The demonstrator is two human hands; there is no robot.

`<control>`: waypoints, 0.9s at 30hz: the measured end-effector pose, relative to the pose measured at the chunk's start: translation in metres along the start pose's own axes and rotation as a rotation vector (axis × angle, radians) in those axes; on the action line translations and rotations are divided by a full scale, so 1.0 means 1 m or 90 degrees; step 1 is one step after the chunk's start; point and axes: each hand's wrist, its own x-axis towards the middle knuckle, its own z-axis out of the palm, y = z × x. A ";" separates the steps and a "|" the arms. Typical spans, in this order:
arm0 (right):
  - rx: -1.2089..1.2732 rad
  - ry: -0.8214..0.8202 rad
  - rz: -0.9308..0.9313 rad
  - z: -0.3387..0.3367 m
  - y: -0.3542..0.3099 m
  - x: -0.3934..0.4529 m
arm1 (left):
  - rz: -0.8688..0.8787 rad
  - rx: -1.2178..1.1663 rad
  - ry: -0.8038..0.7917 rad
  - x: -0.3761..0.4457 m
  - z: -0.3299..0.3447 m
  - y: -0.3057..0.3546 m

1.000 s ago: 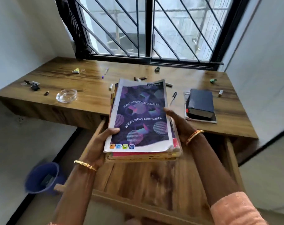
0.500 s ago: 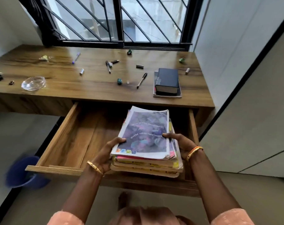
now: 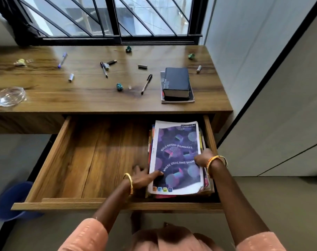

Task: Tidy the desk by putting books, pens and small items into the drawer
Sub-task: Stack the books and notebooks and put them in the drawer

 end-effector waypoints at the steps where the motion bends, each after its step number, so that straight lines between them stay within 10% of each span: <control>1: -0.012 0.023 0.007 0.007 -0.003 0.001 | 0.015 0.026 0.015 0.001 0.006 0.002; 7: -0.332 0.154 0.028 0.034 -0.018 -0.020 | 0.037 0.003 0.123 -0.001 0.035 0.019; 16: -0.394 0.174 -0.400 0.068 -0.107 0.030 | 0.120 -0.659 0.022 0.038 -0.004 0.049; 27: -0.344 0.220 -0.369 0.082 -0.084 0.064 | 0.084 -0.494 0.080 0.208 0.065 -0.012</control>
